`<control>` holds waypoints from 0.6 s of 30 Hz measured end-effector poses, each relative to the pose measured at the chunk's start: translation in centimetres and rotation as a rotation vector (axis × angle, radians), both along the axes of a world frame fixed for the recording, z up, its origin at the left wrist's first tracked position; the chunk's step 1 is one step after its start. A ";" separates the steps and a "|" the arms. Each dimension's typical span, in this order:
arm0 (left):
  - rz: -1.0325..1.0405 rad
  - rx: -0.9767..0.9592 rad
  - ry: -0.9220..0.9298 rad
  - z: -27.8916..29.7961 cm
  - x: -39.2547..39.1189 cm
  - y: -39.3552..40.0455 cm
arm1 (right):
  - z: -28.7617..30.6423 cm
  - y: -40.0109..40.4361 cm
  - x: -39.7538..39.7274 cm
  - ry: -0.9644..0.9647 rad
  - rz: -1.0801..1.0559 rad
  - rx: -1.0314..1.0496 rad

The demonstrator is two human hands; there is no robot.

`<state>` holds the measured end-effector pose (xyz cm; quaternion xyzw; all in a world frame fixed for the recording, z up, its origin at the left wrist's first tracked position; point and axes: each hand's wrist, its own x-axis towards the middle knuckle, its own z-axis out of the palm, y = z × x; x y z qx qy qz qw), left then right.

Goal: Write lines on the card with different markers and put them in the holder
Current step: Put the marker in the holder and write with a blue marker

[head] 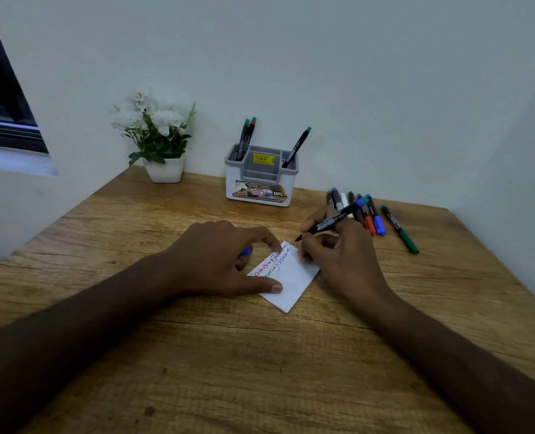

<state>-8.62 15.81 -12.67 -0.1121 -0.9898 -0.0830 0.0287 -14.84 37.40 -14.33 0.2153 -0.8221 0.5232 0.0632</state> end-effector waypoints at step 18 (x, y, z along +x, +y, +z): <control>0.079 0.153 0.030 -0.1 0.1 0.3 | 0.4 -0.7 1.6 -0.300 0.227 -0.412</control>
